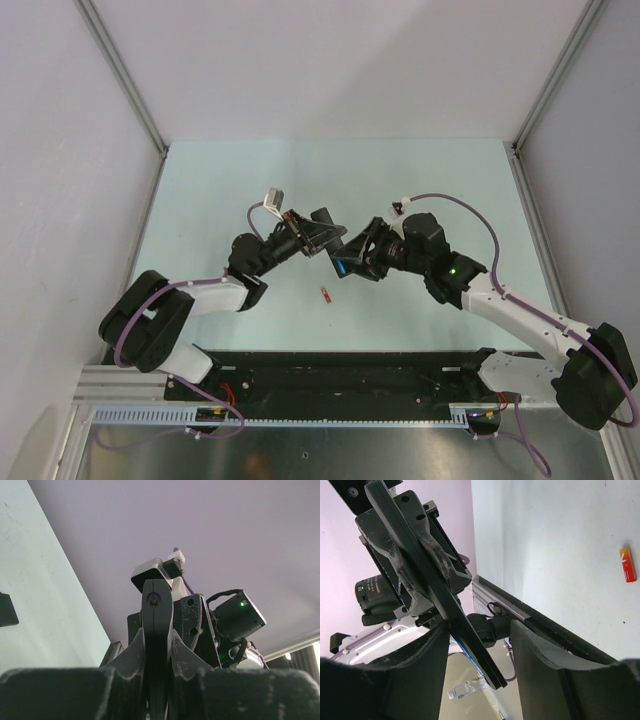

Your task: Load the batteries into the remote control

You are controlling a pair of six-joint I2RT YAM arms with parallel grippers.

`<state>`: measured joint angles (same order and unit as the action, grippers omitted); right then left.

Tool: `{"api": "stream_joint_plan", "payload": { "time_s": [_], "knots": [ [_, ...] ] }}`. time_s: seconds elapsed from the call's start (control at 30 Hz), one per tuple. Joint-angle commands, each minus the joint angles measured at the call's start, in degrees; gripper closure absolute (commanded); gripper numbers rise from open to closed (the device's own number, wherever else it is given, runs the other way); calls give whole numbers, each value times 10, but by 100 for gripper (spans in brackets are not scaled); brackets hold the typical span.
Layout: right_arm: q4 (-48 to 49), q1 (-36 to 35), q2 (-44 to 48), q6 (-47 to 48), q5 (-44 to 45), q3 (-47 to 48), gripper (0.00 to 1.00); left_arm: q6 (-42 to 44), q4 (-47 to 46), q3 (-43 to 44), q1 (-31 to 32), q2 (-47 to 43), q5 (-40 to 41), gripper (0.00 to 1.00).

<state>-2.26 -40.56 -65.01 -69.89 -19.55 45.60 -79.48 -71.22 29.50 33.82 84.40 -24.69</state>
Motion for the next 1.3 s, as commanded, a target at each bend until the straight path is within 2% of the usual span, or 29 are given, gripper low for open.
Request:
{"api": "stream_joint_plan", "payload": {
  "time_s": [0.0,0.27,0.63,0.87,0.97,1.03,1.17,1.27],
  "knots": [
    [-12,-4,1,4,1,-12,47,-7,-41,30,-7,-28,4,100],
    [3,-6,2,-1,-3,-22,57,-12,-41,34,-8,-31,5,100],
    [17,-20,-13,3,-19,-23,53,-20,-45,40,-8,-27,3,100],
    [16,-26,-18,3,-17,-23,63,-22,-49,41,-10,-29,3,100],
    [17,-26,-15,4,-16,-23,63,-22,-49,39,-10,-32,3,100],
    [17,-26,-13,5,-17,-23,60,-21,-49,36,-9,-31,1,100],
    [48,-25,-3,3,-18,-22,35,-19,-49,28,-9,-28,3,100],
    [55,-22,4,5,-22,-19,26,-18,-49,22,-10,-26,1,100]
  ]
}}
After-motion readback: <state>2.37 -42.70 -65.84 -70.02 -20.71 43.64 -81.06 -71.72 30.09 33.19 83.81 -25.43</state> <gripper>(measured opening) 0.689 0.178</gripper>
